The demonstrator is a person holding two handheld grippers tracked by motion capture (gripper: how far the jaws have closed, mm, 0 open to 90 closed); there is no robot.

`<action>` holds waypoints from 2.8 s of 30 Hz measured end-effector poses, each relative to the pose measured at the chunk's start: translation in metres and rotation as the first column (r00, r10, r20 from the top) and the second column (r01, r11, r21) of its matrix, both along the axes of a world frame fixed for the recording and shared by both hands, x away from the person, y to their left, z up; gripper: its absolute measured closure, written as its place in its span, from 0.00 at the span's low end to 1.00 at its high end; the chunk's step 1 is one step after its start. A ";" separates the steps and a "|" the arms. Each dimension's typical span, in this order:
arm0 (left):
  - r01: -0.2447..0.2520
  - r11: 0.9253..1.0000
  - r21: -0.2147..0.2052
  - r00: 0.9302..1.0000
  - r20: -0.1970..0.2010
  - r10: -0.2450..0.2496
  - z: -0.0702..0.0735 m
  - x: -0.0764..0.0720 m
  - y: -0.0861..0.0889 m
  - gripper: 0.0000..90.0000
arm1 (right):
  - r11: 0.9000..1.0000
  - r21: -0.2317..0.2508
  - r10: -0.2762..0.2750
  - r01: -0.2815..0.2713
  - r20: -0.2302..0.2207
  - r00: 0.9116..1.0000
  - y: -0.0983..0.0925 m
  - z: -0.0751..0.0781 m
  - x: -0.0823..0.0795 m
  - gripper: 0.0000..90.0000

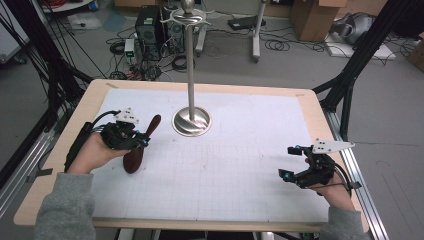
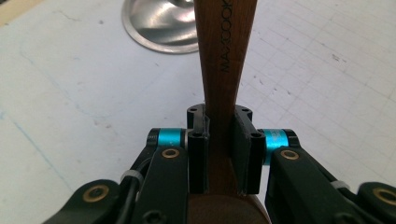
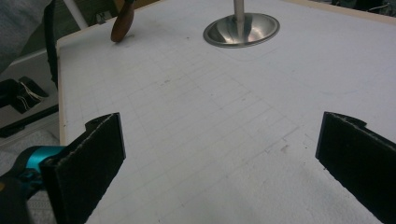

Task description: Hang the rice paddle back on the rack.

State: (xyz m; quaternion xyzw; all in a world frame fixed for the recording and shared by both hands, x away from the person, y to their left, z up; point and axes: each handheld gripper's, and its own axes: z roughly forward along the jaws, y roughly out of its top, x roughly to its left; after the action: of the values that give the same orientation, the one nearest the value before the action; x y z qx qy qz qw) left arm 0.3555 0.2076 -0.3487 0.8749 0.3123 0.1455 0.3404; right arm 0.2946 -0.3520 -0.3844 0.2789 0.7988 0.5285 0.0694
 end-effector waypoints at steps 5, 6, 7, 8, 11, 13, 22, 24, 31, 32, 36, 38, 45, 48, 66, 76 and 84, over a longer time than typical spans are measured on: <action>-0.006 1.000 -0.015 1.000 0.027 0.006 0.008 0.000 0.000 0.86 | 1.000 -0.005 0.004 -0.004 0.000 1.000 0.002 -0.001 0.001 0.00; -0.006 1.000 -0.021 0.999 0.035 0.007 0.009 0.001 0.001 0.86 | 1.000 -0.006 0.003 -0.003 -0.004 1.000 0.002 -0.001 0.001 0.00; -0.005 1.000 -0.026 0.999 0.041 0.006 0.010 0.001 0.001 0.86 | 1.000 -0.007 0.002 -0.003 -0.004 1.000 0.002 -0.001 0.001 0.00; -0.008 0.999 -0.035 0.999 0.041 0.010 0.012 0.001 0.002 0.86 | 1.000 -0.009 0.002 -0.002 -0.003 1.000 0.002 -0.001 0.001 0.00; -0.013 0.999 -0.051 0.999 0.042 0.015 0.015 0.001 0.004 0.86 | 1.000 -0.009 0.002 -0.002 -0.002 1.000 0.002 -0.001 0.001 0.00; -0.010 0.998 -0.063 0.999 0.042 0.013 0.017 0.002 0.005 0.86 | 1.000 -0.009 0.002 -0.002 -0.003 1.000 0.002 -0.001 0.001 0.00; -0.016 0.996 -0.086 0.999 0.044 0.020 0.022 0.005 0.005 0.86 | 1.000 -0.007 0.003 -0.003 -0.001 1.000 0.002 -0.001 0.000 0.00; -0.010 0.995 -0.097 0.999 0.041 0.014 0.023 0.007 0.005 0.86 | 1.000 -0.007 0.001 -0.001 -0.003 1.000 0.001 -0.001 0.000 0.00; -0.003 0.991 -0.134 0.999 0.044 0.009 0.032 0.015 0.007 0.86 | 1.000 0.000 -0.004 0.004 -0.005 1.000 -0.002 0.000 0.001 0.00; -0.001 0.990 -0.138 0.999 0.049 0.008 0.033 0.015 0.008 0.86 | 1.000 0.001 -0.003 0.003 -0.005 1.000 -0.002 -0.001 0.001 0.00; 0.012 0.987 -0.162 0.998 0.057 -0.003 0.039 0.017 0.009 0.86 | 1.000 0.005 -0.008 0.008 -0.010 1.000 -0.004 -0.001 0.002 0.00; 0.015 0.985 -0.173 0.998 0.059 -0.005 0.042 0.019 0.009 0.86 | 1.000 0.009 -0.008 0.008 -0.009 1.000 -0.005 0.000 0.002 0.00; 0.025 0.970 -0.242 0.998 0.070 -0.008 0.047 0.024 0.005 0.86 | 1.000 0.015 -0.009 0.009 -0.004 1.000 -0.006 0.000 0.002 0.00; 0.061 0.962 -0.265 0.998 0.046 -0.050 0.046 0.027 0.001 0.86 | 1.000 0.022 -0.010 0.010 -0.004 1.000 -0.008 0.000 0.002 0.00; 0.089 0.968 -0.236 0.987 0.150 -0.054 0.095 0.041 -0.015 0.86 | 0.999 0.040 -0.021 0.022 -0.010 1.000 -0.019 -0.001 0.005 0.00; 0.069 0.968 -0.243 0.987 0.156 -0.032 0.115 0.045 -0.006 0.86 | 0.998 0.047 -0.031 0.032 -0.016 0.999 -0.022 0.000 0.005 0.00; 0.069 0.972 -0.227 0.985 0.171 -0.030 0.125 0.053 -0.011 0.86 | 0.998 0.055 -0.044 0.045 -0.010 0.999 -0.027 -0.001 0.006 0.00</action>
State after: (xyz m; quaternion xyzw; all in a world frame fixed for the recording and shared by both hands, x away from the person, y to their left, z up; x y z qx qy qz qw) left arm 0.4086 0.1962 -0.2233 0.8215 0.2758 0.1720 0.4685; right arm 0.3005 -0.3790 -0.3852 0.3008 0.7779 0.5473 0.0700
